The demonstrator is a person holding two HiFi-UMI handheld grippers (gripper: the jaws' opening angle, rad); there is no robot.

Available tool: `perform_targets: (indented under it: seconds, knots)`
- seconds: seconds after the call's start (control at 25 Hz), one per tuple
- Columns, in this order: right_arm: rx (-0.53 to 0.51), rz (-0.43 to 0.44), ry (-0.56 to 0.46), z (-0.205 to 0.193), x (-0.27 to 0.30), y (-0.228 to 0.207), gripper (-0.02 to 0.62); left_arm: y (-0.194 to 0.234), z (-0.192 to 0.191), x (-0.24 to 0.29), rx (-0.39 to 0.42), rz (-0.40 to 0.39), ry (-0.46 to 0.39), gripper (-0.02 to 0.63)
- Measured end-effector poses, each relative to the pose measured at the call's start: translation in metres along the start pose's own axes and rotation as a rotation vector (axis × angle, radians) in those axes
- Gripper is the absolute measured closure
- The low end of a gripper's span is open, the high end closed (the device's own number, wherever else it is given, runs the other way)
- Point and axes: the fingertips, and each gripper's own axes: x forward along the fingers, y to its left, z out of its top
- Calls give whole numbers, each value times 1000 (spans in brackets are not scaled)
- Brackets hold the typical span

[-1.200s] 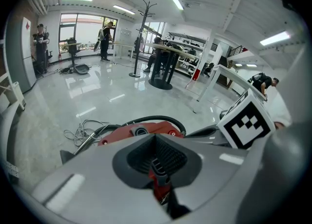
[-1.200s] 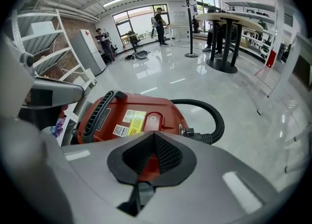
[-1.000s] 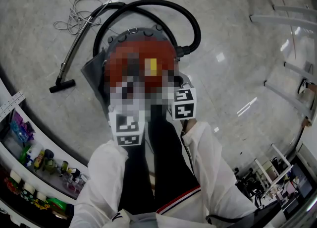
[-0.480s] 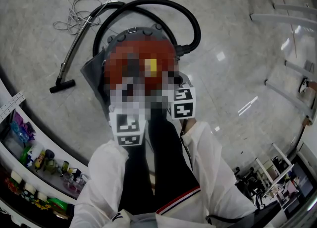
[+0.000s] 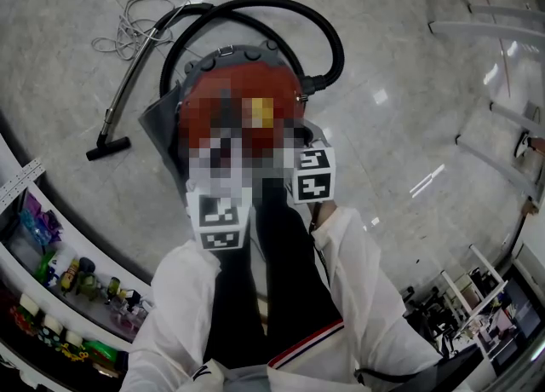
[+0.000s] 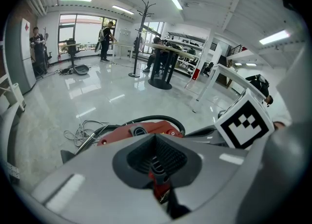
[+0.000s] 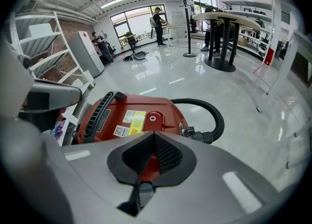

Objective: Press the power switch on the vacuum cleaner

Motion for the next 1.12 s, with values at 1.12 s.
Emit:
perform_targets:
  seconds: [1.12]
  knots:
    - [42,-16,-159,70,-145,41,595,19,85,-105,62,48,-115,606]
